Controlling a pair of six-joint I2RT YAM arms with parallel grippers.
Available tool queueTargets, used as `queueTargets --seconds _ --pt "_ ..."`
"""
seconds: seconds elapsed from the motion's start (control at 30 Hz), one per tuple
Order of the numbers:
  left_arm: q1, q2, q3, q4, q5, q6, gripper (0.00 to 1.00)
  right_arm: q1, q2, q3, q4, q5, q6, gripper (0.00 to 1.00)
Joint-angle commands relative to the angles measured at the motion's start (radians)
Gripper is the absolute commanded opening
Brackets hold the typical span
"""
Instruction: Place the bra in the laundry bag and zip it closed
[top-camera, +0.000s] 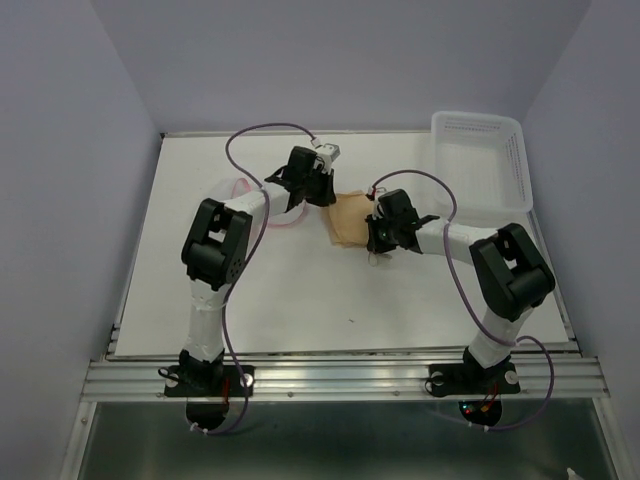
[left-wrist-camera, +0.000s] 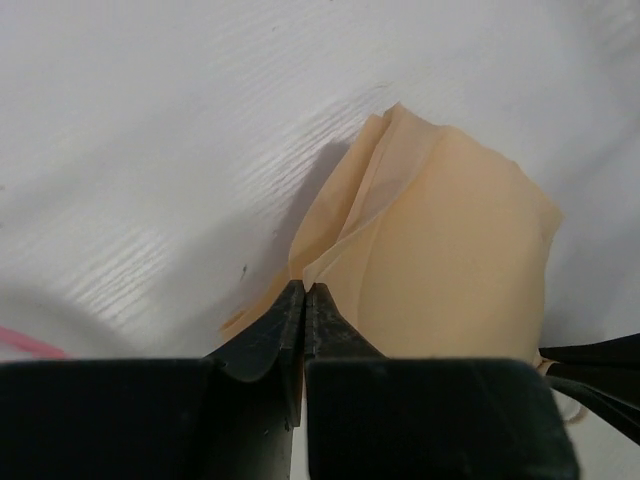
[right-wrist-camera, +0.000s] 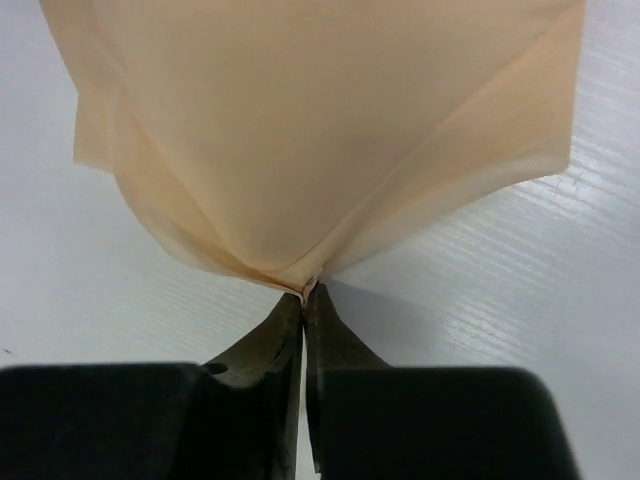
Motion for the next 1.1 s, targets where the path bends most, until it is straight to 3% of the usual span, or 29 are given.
queueTargets --seconds 0.0,0.23,0.37,0.53,0.73,0.87,0.93,0.97,1.07 --pt "0.041 -0.087 -0.076 0.106 -0.039 -0.186 0.0 0.009 0.001 -0.027 0.011 0.002 0.019 0.01" --pt "0.072 -0.154 -0.119 0.122 -0.152 -0.381 0.0 0.009 0.005 -0.056 -0.008 0.021 0.027 0.01" --pt "0.077 -0.162 -0.137 0.116 -0.087 -0.393 0.12 0.009 0.008 -0.056 -0.006 0.027 0.033 0.01" --pt "0.074 -0.14 -0.165 0.097 -0.056 -0.402 0.16 0.009 -0.003 -0.038 -0.009 0.037 0.042 0.01" --pt "0.057 -0.154 -0.217 0.091 -0.05 -0.387 0.3 0.009 -0.015 -0.015 -0.011 0.045 0.047 0.01" --pt "0.057 -0.191 -0.24 0.079 -0.074 -0.392 0.44 0.009 -0.028 -0.003 -0.014 0.047 0.056 0.11" --pt "0.057 -0.225 -0.243 0.079 -0.076 -0.389 0.58 0.009 -0.04 0.0 -0.02 0.048 0.061 0.15" --pt "0.055 -0.252 -0.24 0.079 -0.074 -0.38 0.74 0.009 -0.06 0.002 -0.021 0.05 0.062 0.19" --pt "0.055 -0.292 -0.223 0.065 -0.085 -0.37 0.87 0.009 -0.122 0.014 -0.034 0.047 0.059 0.26"
